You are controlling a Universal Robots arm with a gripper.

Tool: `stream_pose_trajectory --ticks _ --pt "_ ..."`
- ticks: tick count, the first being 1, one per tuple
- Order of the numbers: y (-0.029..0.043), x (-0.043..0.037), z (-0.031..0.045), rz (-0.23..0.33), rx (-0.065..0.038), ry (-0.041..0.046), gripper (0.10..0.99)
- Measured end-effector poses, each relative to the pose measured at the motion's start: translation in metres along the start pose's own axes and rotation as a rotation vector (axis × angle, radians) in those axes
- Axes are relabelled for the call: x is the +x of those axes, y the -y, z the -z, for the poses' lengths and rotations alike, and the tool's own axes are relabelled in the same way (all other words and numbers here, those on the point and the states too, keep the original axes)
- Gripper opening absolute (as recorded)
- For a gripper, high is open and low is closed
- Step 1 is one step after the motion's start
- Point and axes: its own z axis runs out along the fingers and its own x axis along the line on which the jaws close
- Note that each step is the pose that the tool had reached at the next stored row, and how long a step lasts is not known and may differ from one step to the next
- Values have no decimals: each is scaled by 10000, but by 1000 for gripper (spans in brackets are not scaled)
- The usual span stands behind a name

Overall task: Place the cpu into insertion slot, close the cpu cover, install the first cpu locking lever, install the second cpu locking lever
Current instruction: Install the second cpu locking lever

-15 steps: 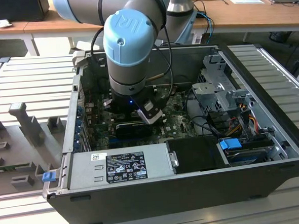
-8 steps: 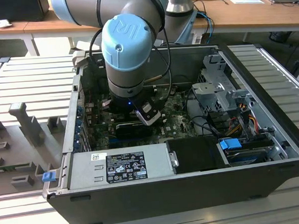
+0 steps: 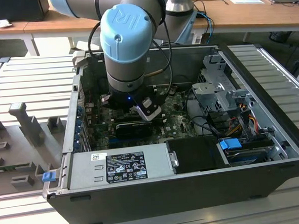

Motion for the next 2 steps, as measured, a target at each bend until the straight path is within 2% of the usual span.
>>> stream_pose_trajectory --ticks 2 --pt "-25 -1 59 -1 8 0 106"
